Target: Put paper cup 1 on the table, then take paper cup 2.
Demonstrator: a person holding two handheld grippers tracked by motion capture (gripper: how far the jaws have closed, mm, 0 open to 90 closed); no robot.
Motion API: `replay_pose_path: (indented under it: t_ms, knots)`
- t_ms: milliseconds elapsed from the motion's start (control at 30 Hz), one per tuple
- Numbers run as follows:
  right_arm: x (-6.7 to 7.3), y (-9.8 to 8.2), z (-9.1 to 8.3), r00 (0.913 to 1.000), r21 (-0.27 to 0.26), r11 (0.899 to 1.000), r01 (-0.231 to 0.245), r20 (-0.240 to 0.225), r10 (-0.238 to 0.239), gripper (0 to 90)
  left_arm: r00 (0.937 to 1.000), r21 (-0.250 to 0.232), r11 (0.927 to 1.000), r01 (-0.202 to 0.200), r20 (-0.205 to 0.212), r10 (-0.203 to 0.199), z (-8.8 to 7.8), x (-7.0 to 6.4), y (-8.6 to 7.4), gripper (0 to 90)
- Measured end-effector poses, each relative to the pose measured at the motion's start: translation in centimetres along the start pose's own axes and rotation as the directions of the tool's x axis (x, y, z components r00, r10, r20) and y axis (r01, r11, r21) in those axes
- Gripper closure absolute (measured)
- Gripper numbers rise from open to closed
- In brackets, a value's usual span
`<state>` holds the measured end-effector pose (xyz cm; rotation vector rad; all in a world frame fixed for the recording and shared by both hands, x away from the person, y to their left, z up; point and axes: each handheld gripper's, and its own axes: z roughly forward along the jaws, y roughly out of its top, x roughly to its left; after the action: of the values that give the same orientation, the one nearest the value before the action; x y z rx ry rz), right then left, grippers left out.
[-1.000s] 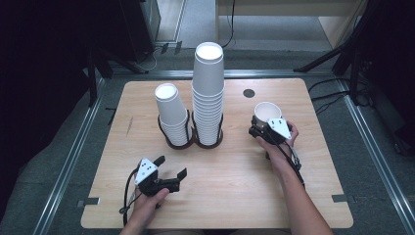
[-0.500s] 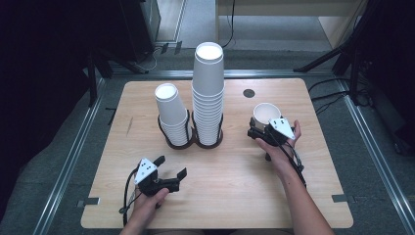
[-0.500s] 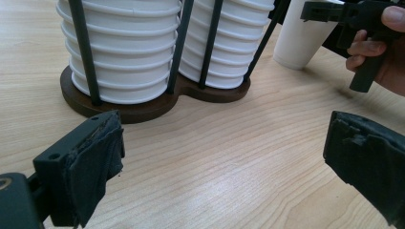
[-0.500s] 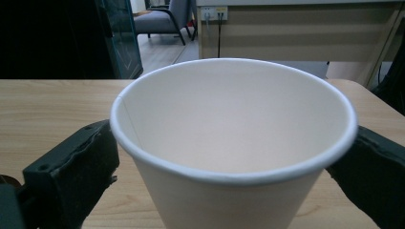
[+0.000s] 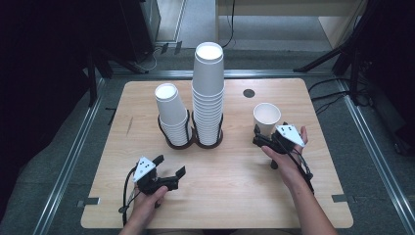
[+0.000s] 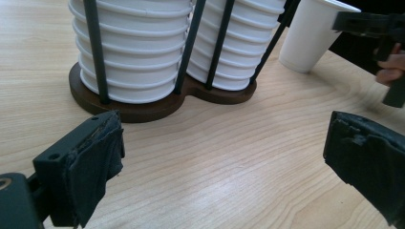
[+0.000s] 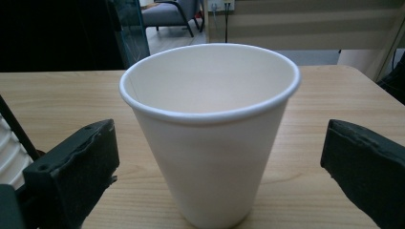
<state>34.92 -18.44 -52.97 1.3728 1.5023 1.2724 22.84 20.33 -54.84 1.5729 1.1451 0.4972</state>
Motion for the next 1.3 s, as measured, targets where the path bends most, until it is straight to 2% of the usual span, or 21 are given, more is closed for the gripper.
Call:
replay_pose_path:
  t_ms: [167, 300, 433, 500, 633, 800, 967, 1133, 1300]
  knots:
    - [-0.3, -0.1, -1.4, 1.0000, 0.001, 1.000, 0.000, 0.006, 0.000, 0.0, 0.9996, 0.006, 0.9998, -0.018, -0.019, 0.018, 0.2, -0.3, 0.1, 0.3]
    - [-0.4, 0.1, -2.6, 0.9999, -0.015, 1.000, -0.014, -0.010, 0.013, 0.0, 0.9999, 0.009, 0.9999, -0.009, -0.012, 0.009, 0.4, -0.6, 0.3, 0.3]
    - [-0.2, 1.0, -3.9, 0.9989, -0.030, 0.999, -0.017, -0.044, 0.016, 0.0, 0.9998, 0.016, 0.9997, -0.021, -0.006, 0.021, 0.6, -1.0, 0.7, 0.2]
    - [0.0, 1.7, -4.5, 0.9988, -0.044, 0.999, -0.006, -0.049, 0.004, 0.0, 0.9994, 0.020, 0.9993, -0.033, -0.008, 0.033, 0.7, -1.2, 1.0, 0.0]
    - [0.7, 3.6, -6.1, 0.9960, -0.075, 0.997, 0.008, -0.089, -0.015, 0.0, 0.9985, 0.013, 0.9985, -0.053, -0.014, 0.053, 0.9, -2.0, 1.9, 0.0]
    - [1.7, 6.0, -7.6, 0.9905, -0.118, 0.993, 0.024, -0.132, -0.039, 0.0, 0.9951, -0.019, 0.9949, -0.099, -0.004, 0.099, 1.2, -3.5, 3.5, 0.0]
    - [3.3, 8.4, -8.9, 0.9830, -0.145, 0.989, 0.020, -0.178, -0.046, 0.0, 0.9953, -0.057, 0.9936, -0.097, -0.008, 0.097, 1.7, -4.5, 5.2, 0.0]
    - [4.5, 10.3, -9.4, 0.9736, -0.175, 0.984, 0.022, -0.220, -0.061, 0.0, 0.9957, -0.083, 0.9924, -0.092, -0.024, 0.090, 2.2, -4.9, 7.0, 0.0]
    - [6.0, 12.0, -9.6, 0.9634, -0.205, 0.979, 0.018, -0.258, -0.072, 0.0, 0.9934, -0.107, 0.9882, -0.109, -0.046, 0.105, 2.9, -5.6, 8.4, 0.0]
